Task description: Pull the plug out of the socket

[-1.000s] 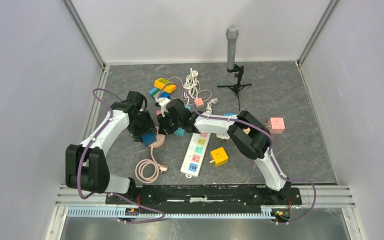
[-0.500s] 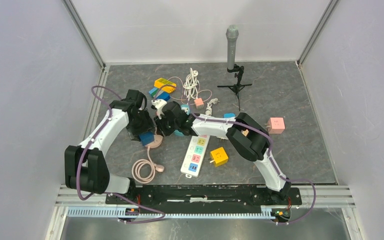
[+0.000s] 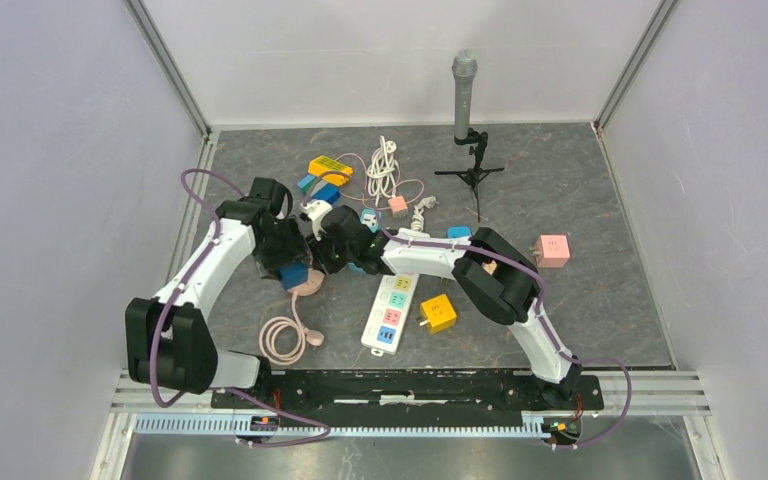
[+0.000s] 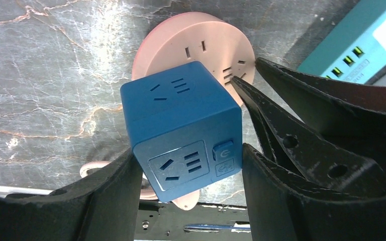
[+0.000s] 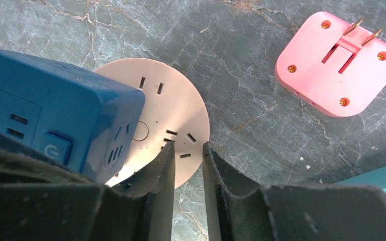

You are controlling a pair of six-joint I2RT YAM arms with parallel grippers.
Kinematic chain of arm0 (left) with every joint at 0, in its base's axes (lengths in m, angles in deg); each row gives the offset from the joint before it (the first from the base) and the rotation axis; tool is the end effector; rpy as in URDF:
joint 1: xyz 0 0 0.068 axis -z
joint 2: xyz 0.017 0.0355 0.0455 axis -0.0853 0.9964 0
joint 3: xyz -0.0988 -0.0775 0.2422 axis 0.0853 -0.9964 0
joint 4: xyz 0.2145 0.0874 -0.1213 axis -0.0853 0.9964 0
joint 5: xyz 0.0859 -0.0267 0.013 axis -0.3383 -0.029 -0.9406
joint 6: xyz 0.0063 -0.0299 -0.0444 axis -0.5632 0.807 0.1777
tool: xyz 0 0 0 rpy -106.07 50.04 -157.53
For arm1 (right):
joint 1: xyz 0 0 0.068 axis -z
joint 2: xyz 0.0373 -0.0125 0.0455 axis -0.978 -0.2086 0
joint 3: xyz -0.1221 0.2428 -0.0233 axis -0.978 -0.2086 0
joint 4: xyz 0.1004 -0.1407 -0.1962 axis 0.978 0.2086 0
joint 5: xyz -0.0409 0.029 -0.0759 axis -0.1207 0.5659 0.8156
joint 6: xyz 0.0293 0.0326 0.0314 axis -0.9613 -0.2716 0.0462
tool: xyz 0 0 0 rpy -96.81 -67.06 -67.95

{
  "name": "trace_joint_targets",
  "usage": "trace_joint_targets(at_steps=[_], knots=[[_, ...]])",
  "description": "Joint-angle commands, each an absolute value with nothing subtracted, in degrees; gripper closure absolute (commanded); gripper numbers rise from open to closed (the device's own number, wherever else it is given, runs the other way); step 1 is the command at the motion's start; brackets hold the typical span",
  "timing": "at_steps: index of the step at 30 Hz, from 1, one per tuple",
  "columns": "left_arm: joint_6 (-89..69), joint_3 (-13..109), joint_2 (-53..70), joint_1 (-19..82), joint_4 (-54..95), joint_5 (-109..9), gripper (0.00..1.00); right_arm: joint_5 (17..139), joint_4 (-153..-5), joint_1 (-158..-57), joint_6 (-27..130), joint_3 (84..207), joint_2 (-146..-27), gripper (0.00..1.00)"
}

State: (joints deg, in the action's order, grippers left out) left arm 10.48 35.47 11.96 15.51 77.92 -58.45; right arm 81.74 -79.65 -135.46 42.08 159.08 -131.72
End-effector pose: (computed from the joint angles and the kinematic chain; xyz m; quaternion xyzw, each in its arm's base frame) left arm 0.2441 -0.0458 0.2438 -0.1857 0.9730 -0.0498 0.1275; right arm 0.2642 0.4190 0.1570 -0.3312 0.8337 0.2869 0.3361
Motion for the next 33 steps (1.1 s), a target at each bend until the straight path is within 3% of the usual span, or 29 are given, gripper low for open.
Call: trace_joint_targets(at_steps=[1,12,25,33], knots=[[9.10,39.16,6.15,16.78,72.67,-42.00,0.78,84.07,-66.40,-135.32,44.70,153.17,-138.30,0.70],[11.14,34.30,5.00,16.08,69.91,-43.33,0.74,79.23,-73.73,-132.96,42.69,149.53,-130.42,0.64],[12.17,40.07,2.98,12.73,74.54,-48.56,0.64,74.16,-78.39,-132.36,43.72,152.16,-124.54,0.53],[13.68,43.50,3.87,5.45,75.16,-52.14,0.43,73.33,-88.33,-132.84,45.59,146.37,-114.93,0.25]])
